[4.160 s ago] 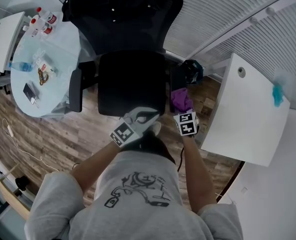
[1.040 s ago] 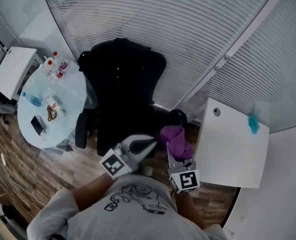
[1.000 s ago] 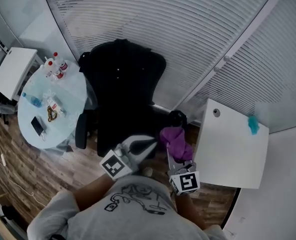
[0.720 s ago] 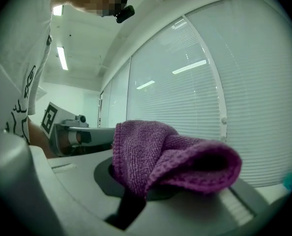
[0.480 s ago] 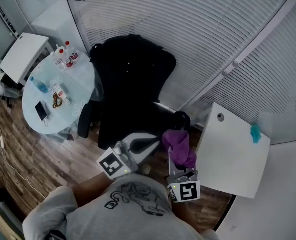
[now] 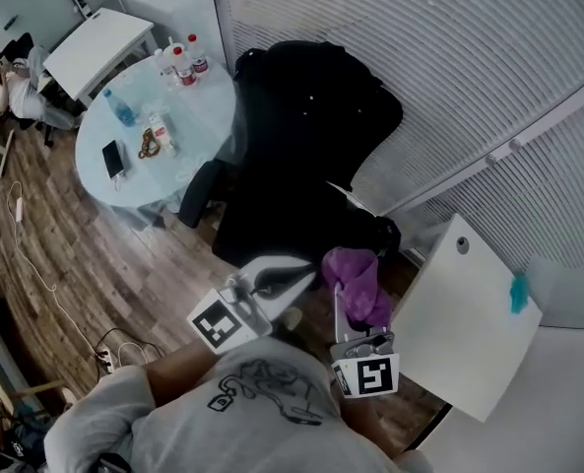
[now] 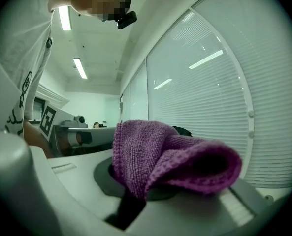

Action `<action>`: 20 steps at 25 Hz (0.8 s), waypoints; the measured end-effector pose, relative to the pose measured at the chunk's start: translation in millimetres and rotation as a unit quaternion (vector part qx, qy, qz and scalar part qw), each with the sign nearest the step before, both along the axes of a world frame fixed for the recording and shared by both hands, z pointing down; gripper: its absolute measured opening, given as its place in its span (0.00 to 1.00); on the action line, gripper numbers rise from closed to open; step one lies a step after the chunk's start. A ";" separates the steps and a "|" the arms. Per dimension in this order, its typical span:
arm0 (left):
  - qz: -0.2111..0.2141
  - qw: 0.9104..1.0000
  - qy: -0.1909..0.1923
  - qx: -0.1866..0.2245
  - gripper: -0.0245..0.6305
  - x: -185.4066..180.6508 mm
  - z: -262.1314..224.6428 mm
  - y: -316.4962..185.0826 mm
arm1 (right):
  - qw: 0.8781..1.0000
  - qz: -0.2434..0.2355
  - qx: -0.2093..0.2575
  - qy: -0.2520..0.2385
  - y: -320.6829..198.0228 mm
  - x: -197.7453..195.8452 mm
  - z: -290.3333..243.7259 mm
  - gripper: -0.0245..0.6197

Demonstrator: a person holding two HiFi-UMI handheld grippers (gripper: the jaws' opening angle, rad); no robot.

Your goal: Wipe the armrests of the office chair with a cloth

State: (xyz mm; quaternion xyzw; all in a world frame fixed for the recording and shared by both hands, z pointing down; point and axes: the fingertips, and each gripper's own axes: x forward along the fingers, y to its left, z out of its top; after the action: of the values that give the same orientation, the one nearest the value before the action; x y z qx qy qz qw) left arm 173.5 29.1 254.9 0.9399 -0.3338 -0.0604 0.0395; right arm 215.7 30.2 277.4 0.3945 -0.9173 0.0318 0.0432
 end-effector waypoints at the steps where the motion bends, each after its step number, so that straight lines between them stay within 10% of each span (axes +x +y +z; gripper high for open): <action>1: -0.011 1.000 -0.001 -0.001 0.03 -7.3 0.4 4.0 | 1.000 -0.011 -0.001 -0.001 2.7 -7.6 0.3 0.09; 20: -0.214 0.977 -0.008 0.011 0.03 -205.8 -6.6 82.8 | 0.974 -0.228 0.012 -0.005 66.0 -214.6 -8.8 0.09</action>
State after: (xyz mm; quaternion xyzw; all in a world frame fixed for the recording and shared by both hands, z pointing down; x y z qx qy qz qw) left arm -32.3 111.8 248.3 0.8474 -0.5270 -0.0632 0.0130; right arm 1.1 96.2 268.5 0.1751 -0.9837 0.0122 0.0403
